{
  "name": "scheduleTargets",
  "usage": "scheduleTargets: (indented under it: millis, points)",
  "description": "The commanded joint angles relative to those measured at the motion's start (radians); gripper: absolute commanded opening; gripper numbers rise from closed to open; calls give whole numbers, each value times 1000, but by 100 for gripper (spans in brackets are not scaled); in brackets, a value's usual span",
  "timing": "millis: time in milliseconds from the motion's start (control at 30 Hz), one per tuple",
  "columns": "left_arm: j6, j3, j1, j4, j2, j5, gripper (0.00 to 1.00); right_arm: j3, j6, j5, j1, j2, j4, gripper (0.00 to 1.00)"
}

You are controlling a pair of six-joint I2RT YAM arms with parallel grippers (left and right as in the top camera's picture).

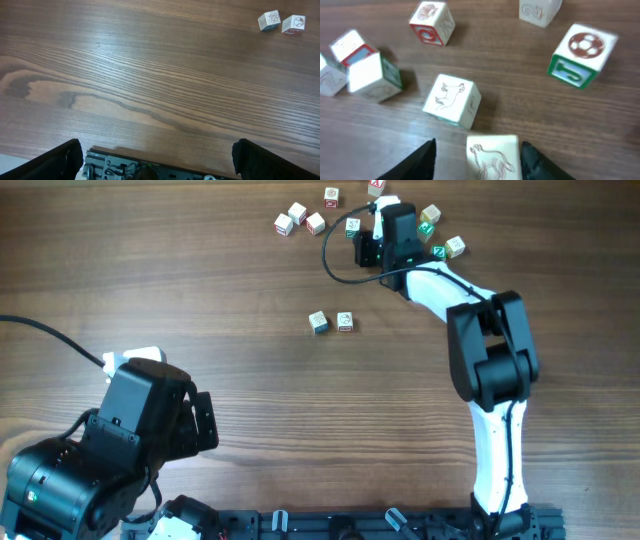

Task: Form a horizontal line
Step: 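Move the right gripper back to the cluster toward another block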

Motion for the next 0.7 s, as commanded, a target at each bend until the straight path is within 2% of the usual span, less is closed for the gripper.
scheduleTargets:
  millis: [0, 33, 67, 100, 300, 433, 567, 667]
  points:
    - [8, -3, 0, -1, -2, -2, 100, 11, -73, -15, -2, -101, -39, 51]
    - [8, -3, 0, -1, -2, -2, 100, 11, -91, -15, -2, -103, -39, 56]
    - [8, -3, 0, -1, -2, -2, 100, 10, -107, -14, -2, -103, -39, 72]
    - [8, -3, 0, -1, -2, -2, 100, 7, -142, -12, -2, -93, -40, 81]
    - [8, -3, 0, -1, -2, -2, 100, 6, -227, 1, -2, 6, -47, 86]
    - [8, -3, 0, -1, -2, -2, 100, 6, -216, 14, -2, 59, 0, 80]
    - [8, -3, 0, -1, -2, -2, 100, 6, -205, 15, -1, 71, 36, 57]
    - [8, -3, 0, -1, -2, -2, 100, 7, -190, 26, -1, 71, 53, 47]
